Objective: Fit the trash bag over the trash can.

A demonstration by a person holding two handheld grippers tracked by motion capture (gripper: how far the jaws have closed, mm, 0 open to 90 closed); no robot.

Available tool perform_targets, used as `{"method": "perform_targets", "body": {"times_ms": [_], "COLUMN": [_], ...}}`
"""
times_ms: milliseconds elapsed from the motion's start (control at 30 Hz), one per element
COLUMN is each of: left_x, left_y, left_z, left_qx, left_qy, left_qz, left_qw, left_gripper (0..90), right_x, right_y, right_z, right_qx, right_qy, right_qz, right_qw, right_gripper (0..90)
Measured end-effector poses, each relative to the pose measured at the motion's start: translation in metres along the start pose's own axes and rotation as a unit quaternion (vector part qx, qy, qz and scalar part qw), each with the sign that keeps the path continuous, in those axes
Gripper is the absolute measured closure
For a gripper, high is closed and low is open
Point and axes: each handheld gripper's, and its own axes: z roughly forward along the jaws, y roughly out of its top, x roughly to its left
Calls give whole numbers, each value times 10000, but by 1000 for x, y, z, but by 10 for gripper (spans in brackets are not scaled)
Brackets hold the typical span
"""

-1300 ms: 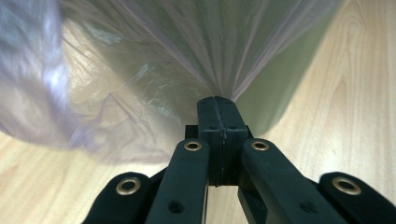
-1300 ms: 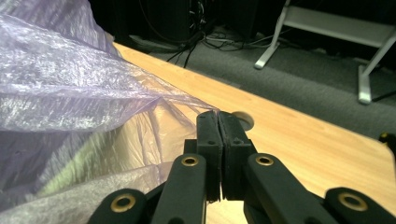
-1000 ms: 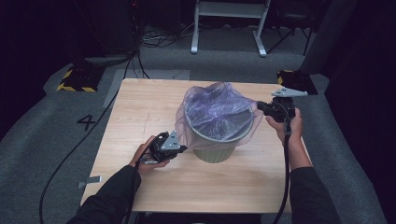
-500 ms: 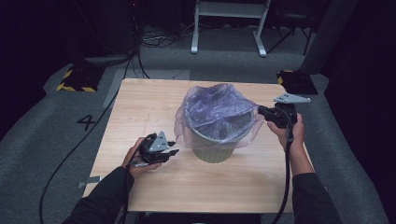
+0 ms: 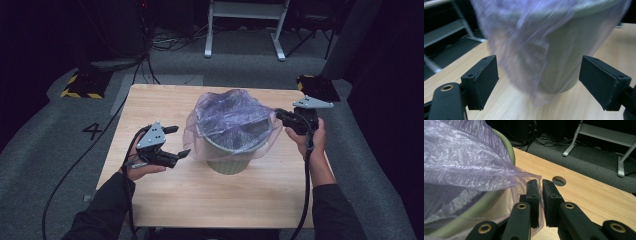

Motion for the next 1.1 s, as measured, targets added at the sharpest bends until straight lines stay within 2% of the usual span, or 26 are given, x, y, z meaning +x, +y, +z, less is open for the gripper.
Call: {"method": "perform_targets", "body": {"times_ms": [100, 167, 200, 233, 300, 367, 400, 433, 500, 533, 600, 633, 700, 767, 867, 967, 1033, 1067, 1100], "left_x": [2, 5, 5, 4, 3, 6, 8, 10, 13, 13, 17, 18, 22, 28, 39, 52, 58, 63, 67], "left_y": [14, 21, 27, 32, 40, 46, 50, 53, 58, 60, 64, 65, 68, 72, 74, 74, 73, 71, 70], "left_z": [5, 8, 11, 13, 18, 23, 26, 28, 29, 30, 31, 31, 32, 35, 39, 48, 54, 59, 63], "left_qx": [-21, -185, -180, -169, -147, -119, -102, -32, -21, -30, -44, -45, -72, -44, -137, -104, -70, -36, 4], "left_qy": [-56, -101, -74, 45, 249, 178, 265, 366, 350, 452, 400, 466, 414, 503, 457, 548, 715, 726, 762], "left_qz": [-28, -81, -53, 45, 242, 269, 311, 354, 498, 502, 488, 515, 466, 454, 217, -14, -94, -236, -295], "left_qw": [10000, 9997, 9998, 9998, 9993, 9994, 9991, 9987, 9981, 9977, 9980, 9976, 9980, 9977, 9986, 9984, 9974, 9971, 9967], "left_gripper": [156, 159, 160, 171, 300, 360, 418, 530, 639, 707, 779, 810, 875, 894, 897, 898, 898, 898, 899], "right_x": [3, 4, 4, 5, 6, 8, 9, 10, 11, 11, 11, 11, 10, 9, 5, 0, -2, -4, -5], "right_y": [4, 6, 7, 9, 11, 13, 13, 14, 14, 14, 14, 14, 14, 14, 15, 16, 17, 17, 17], "right_z": [0, -1, -1, -2, -3, -3, -4, -3, -3, -2, -2, -2, -1, 0, 2, 7, 10, 12, 15], "right_qx": [47, 36, 28, 26, 20, 33, 34, 20, 55, 57, 47, 45, 26, 25, -12, -16, -9, -7, 12], "right_qy": [-34, -59, -62, -57, -36, -50, -63, -60, -67, -56, -46, -79, -89, -111, -109, -103, -32, -26, -48], "right_qz": [-83, -104, -98, -103, -104, -197, -234, -299, -366, -366, -370, -394, -399, -407, -292, -156, -47, -12, 10], "right_qw": [9999, 9999, 9999, 9999, 9999, 9998, 9997, 9995, 9993, 9993, 9993, 9992, 9992, 9991, 9995, 9998, 10000, 10000, 10000], "right_gripper": [821, 815, 813, 813, 818, 847, 860, 871, 875, 876, 876, 876, 876, 875, 873, 871, 871, 871, 871]}}
